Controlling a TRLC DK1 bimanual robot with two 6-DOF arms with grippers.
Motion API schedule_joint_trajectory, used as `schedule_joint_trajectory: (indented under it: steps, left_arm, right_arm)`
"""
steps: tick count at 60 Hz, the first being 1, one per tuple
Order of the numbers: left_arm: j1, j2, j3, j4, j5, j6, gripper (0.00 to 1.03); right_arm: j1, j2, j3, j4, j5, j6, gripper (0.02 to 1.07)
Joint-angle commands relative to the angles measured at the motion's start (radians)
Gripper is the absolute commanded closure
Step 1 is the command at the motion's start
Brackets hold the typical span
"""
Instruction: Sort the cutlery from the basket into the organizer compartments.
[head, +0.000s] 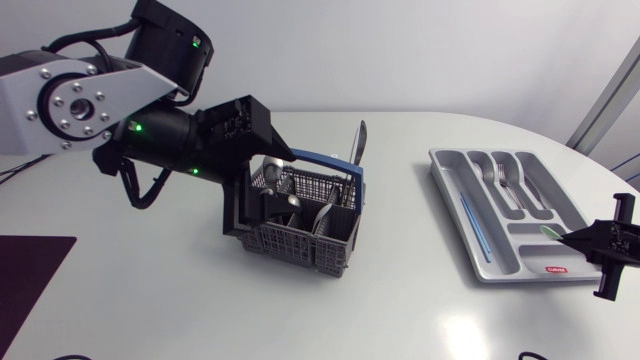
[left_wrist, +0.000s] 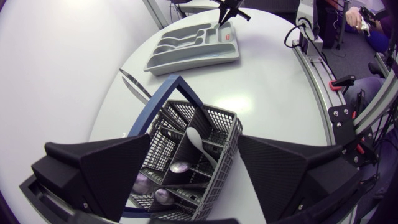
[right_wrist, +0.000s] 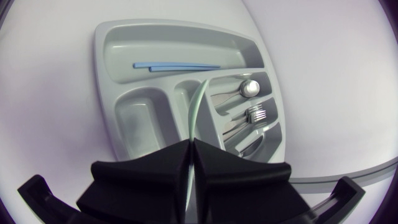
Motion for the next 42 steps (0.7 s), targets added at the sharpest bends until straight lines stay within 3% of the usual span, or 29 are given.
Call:
schedule_joint_trajectory:
  steps: [1,29,35,42]
  left_arm:
    - [0.003,0.014,-0.023,0.003,-0.005,-0.015,0.06]
    - [-0.043,0.014,-0.014,0.003,-0.057,-0.026,0.06]
    - [-0.047,0.014,-0.011,0.003,-0.061,-0.028,0.06]
    - [-0.049,0.014,-0.009,0.003,-0.065,-0.031,0.06]
  right_arm:
    - [-0.010,0.034,-0.027,0.028,-0.001,-0.078,1.01]
    - [-0.039,0.100,-0.053,0.173,0.033,-0.151,1.01]
    - [-0.039,0.103,-0.056,0.178,0.044,-0.153,0.84]
    - [-0.039,0.108,-0.062,0.209,0.049,-0.153,0.80]
